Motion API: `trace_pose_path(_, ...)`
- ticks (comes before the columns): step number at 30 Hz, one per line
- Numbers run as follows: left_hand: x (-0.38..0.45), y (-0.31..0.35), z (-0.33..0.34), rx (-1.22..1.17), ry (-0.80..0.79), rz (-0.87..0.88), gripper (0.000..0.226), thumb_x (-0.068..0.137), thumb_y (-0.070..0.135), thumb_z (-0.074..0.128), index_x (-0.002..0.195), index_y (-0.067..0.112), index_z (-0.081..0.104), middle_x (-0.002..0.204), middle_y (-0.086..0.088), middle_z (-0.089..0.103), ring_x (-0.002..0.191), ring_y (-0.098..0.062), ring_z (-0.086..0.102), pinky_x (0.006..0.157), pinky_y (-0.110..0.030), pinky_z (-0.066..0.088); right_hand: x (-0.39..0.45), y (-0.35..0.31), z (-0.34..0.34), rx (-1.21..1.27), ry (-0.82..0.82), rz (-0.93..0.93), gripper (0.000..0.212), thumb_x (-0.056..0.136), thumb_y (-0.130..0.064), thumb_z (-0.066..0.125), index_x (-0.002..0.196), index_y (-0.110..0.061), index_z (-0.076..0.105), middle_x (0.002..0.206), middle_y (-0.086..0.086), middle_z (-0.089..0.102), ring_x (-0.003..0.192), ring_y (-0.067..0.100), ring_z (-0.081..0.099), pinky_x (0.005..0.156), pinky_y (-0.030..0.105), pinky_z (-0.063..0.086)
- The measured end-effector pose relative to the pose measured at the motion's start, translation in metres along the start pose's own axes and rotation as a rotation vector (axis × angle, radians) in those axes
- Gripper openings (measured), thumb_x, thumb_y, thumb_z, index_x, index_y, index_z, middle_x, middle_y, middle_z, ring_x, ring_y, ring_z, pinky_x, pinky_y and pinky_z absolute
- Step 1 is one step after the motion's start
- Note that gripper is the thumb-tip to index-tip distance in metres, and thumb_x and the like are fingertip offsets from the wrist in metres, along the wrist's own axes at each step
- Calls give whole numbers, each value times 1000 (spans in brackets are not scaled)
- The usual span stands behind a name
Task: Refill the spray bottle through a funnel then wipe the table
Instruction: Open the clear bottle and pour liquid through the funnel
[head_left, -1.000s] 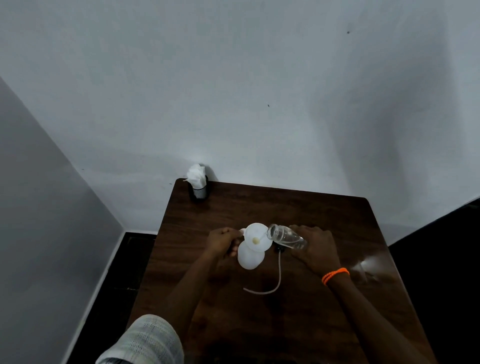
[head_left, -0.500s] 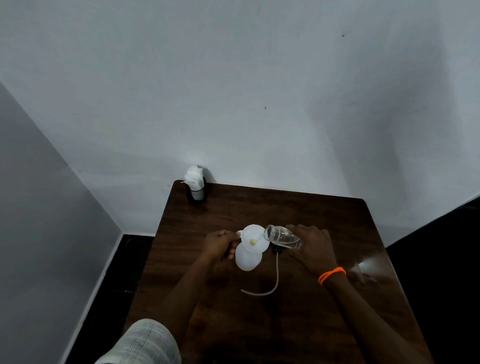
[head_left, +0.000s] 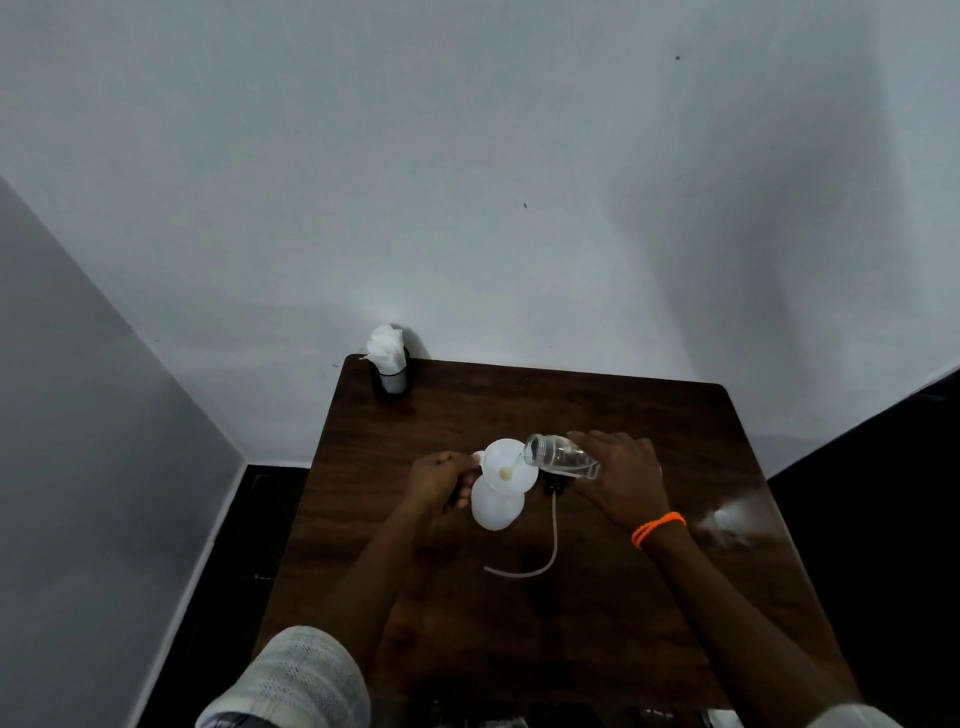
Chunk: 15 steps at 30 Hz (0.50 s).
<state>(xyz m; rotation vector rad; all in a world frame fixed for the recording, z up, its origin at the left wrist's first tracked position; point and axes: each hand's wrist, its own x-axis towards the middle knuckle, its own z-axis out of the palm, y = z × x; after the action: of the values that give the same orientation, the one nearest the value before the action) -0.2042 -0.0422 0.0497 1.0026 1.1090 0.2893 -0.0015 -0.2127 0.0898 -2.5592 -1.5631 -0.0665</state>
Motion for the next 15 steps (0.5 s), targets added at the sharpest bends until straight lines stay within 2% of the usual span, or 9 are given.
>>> trace_pose_path(7,2,2,0,3,-14,1,13,88,15,76,88,3,73,65,-9,63,49,-16,52,43,-26,43,5,-1,-3,5,-11,14,65,71,-43,84,132,-29,68,124,7,72,107,30,67,89,45,43)
trace_pose_path(11,-1,6,0,38,-18,3,13,91,15,73,88,2,72,63,-9,60,47,-15,51,40,-24,42,7,0,-2,2,-8,13,62,69,-48,79,128,-30,70,119,5,75,100,30,69,85,45,44)
trace_pose_path(15,-2,7,0,34,-18,0,13,92,14,72,85,3,71,62,-8,59,44,-14,49,38,-22,39,8,0,-2,-17,-10,-6,62,65,-44,85,124,-27,72,113,5,76,95,32,70,80,45,46)
